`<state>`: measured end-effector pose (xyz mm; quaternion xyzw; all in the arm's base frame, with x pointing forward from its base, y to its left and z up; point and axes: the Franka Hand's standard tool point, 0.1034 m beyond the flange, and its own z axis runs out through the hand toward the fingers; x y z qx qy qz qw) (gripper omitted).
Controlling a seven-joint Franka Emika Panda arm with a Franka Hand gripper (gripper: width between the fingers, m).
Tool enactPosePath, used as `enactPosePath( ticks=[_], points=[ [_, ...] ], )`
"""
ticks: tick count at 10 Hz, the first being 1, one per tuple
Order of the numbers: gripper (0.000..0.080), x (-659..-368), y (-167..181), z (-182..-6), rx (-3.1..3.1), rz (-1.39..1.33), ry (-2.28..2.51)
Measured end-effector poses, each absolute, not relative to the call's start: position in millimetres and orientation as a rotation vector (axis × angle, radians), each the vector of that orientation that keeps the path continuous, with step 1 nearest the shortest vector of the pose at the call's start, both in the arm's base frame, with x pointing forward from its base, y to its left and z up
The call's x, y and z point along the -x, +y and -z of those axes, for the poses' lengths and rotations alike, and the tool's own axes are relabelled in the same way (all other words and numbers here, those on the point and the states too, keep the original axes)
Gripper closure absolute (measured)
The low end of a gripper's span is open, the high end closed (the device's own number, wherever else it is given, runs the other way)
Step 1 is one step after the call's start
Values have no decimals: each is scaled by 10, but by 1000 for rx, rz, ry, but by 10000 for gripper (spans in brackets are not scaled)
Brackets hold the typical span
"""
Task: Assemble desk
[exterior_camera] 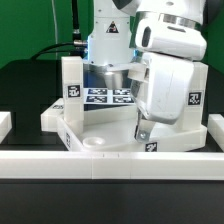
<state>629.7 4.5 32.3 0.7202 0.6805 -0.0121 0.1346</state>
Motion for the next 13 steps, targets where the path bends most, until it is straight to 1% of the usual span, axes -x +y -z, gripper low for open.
enactPosePath(
  ticks=[2,5,6,7,8,9,10,11,12,13],
  points=[
    [799,-6368,128,-326,-2111,19,1943],
    [795,-6370,114,-327,-2111,15,1940],
    [641,-6375,110,-331,-2111,13,1939],
    [641,-6367,107,-325,-2113,16,1939],
    [439,-6310,96,-295,-2130,37,1934],
    [305,-6296,160,-277,-2153,31,1915],
    [305,-6291,252,-265,-2169,31,1906],
    [184,-6311,335,-269,-2178,39,1904],
    [160,-6341,398,-277,-2180,35,1903],
    [160,-6358,416,-284,-2183,41,1901]
  ],
)
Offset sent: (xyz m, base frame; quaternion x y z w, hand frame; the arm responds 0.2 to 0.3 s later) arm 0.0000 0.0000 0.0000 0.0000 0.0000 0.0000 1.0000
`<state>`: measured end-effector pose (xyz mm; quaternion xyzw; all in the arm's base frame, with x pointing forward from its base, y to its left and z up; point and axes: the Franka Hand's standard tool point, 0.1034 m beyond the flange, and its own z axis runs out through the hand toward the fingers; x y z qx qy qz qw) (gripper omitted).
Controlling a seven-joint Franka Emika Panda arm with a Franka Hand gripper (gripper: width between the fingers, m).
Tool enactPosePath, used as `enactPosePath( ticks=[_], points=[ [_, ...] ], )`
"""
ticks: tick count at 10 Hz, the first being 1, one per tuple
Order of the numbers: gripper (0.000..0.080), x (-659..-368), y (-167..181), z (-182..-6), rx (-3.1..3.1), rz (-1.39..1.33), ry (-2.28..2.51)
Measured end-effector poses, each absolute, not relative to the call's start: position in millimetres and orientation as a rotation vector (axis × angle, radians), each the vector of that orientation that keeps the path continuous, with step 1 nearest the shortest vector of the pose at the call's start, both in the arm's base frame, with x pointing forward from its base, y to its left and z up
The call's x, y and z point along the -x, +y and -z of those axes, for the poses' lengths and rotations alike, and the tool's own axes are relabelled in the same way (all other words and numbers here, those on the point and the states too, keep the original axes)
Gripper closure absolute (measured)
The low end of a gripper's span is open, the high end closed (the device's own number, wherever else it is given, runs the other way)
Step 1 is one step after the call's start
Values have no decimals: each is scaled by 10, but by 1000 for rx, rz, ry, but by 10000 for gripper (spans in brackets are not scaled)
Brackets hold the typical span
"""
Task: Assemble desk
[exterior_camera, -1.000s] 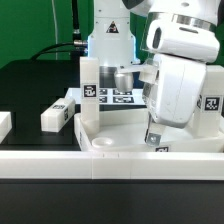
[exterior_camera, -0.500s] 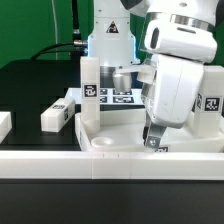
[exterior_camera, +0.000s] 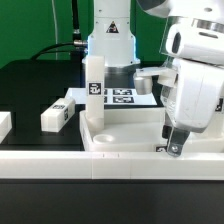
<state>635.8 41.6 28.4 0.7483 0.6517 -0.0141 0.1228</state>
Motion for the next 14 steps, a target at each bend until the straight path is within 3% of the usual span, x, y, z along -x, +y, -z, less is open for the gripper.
enactPosePath(
  ticks=[5,7,8,11,12,14],
  points=[
    [151,-6425,421,-308,-2199,31,1873],
    [151,-6404,126,-333,-2170,36,1893],
    [151,-6357,-23,-451,-2188,37,1864],
    [151,-6383,-344,-1071,-2194,121,1851],
    [151,-6414,-359,-1149,-2197,110,1839],
    [151,-6398,-356,-1105,-2227,110,1805]
  ],
)
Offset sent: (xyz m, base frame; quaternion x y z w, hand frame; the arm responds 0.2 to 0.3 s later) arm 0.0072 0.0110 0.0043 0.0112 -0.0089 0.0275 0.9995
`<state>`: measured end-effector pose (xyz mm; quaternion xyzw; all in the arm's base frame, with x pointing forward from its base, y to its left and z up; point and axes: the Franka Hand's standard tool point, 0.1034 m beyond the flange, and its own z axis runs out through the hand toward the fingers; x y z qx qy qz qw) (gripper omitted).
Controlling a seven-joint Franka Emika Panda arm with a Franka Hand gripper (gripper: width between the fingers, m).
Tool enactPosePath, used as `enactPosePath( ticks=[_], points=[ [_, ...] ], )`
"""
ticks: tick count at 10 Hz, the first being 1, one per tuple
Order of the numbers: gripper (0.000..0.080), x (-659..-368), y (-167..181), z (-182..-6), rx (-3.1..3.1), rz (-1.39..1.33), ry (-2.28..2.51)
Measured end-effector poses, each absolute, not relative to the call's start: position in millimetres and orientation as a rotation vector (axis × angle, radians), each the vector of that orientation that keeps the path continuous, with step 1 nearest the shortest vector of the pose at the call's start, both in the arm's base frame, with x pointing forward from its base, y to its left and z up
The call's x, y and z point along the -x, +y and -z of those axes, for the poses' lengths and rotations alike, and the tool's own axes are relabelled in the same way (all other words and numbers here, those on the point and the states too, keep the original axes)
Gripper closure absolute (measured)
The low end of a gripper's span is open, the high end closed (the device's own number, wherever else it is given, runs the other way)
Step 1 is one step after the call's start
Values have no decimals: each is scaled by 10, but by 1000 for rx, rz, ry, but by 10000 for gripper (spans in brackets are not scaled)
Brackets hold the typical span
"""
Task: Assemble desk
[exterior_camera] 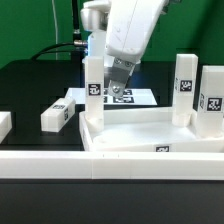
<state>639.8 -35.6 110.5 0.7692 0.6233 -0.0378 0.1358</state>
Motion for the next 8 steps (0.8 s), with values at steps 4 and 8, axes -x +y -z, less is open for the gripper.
enactPosePath(
  ticks=[4,8],
  points=[
    [151,-6367,-505,-1222,-2513,174,1413],
    [151,-6406,-598,-1297,-2677,146,1064]
  ],
)
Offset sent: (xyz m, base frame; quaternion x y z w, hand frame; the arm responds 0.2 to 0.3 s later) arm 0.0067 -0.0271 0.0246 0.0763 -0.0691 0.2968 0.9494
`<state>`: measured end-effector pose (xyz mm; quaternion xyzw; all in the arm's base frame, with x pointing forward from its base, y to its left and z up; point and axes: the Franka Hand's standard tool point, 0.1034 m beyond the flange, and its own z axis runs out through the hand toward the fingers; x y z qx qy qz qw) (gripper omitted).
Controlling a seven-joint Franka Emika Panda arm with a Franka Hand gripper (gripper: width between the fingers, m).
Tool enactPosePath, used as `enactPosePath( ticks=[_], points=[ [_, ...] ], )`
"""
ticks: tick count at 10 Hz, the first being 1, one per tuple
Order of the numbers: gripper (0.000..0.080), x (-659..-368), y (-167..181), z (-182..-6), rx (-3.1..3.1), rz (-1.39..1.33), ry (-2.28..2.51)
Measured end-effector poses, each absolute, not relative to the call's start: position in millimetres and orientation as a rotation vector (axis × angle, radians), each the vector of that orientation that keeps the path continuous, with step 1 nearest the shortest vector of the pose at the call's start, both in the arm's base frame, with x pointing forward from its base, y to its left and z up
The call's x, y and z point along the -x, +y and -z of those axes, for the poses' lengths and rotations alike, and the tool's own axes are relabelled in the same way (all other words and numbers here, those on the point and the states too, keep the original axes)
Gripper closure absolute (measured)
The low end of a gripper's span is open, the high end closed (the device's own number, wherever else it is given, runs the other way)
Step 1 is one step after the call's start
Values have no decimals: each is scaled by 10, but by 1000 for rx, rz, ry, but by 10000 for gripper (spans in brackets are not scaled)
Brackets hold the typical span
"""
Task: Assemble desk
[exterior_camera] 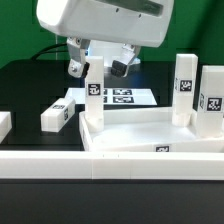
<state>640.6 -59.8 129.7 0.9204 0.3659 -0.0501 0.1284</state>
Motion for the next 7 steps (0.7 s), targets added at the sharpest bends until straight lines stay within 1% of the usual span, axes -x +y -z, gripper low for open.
enactPosePath(
  ticks=[2,4,6,7],
  points=[
    [151,-6382,-605,-1289,-2753,135,891],
    [151,-6282,-869,-1285,-2964,151,475],
    [151,-6216,-1111,-1226,-3008,126,265],
    [151,-6223,-1092,-1226,-3015,116,120]
  ],
)
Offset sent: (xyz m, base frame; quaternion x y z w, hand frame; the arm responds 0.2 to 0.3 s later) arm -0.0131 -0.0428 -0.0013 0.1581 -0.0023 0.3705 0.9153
